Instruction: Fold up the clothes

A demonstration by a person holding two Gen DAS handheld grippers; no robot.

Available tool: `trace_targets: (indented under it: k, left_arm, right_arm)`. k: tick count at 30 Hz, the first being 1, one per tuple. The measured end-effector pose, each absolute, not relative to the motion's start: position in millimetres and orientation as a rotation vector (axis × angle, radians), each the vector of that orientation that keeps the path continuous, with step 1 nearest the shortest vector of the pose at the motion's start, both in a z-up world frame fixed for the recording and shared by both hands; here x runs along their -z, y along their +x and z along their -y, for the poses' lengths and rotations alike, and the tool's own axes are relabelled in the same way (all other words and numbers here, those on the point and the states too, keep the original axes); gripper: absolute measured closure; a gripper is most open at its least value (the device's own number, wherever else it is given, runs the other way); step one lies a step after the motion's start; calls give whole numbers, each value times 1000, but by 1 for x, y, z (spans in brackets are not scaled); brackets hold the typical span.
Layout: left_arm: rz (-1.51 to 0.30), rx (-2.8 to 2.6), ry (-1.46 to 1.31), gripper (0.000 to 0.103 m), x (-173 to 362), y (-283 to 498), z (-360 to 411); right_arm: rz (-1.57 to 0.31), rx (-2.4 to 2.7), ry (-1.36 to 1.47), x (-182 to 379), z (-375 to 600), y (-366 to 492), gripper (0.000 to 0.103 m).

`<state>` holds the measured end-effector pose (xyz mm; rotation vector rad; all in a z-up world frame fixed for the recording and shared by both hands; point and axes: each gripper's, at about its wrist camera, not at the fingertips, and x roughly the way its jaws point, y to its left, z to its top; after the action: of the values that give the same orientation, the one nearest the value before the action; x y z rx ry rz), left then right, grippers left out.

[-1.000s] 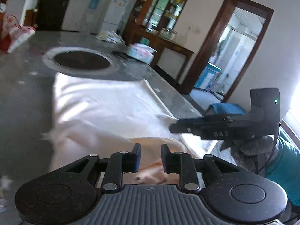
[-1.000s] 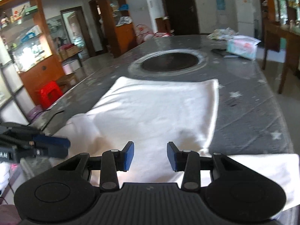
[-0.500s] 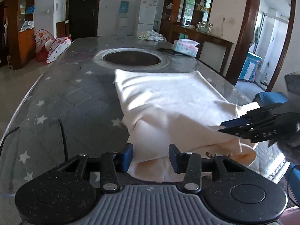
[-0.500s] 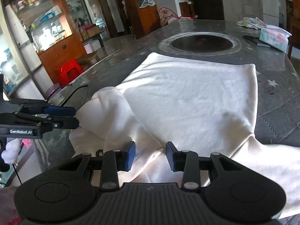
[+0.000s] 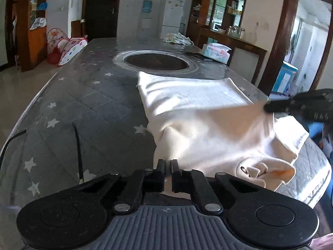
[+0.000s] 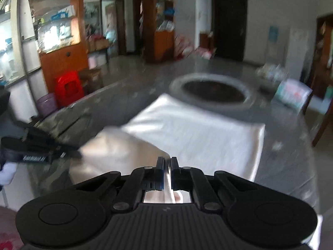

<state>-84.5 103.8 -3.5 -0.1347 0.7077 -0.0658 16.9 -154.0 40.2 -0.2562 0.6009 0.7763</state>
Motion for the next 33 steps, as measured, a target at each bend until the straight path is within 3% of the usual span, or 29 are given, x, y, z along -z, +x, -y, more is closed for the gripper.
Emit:
trace_targets:
  k: [4,11,19,26,33]
  left_arm:
    - [-703,87,-139,98,-4,-94,-104]
    - [-776,111,-116,94,-11,-96,-109]
    - [-673,155,-128,92,-41,-71,-96]
    - [-782,158,-126,92,-5,-24,-83]
    - [-803,155,-148,92,5,-24,-85]
  right_arm:
    - [-555,-698,-276,-46,158,21,98]
    - [-671,-670,-270,-15,162,34,91]
    - [-700,-793,-260,-1,149,19,91]
    - [-727,-787,-213,9,157,8,84]
    - [-678,-533,-50,-12,238,16,76]
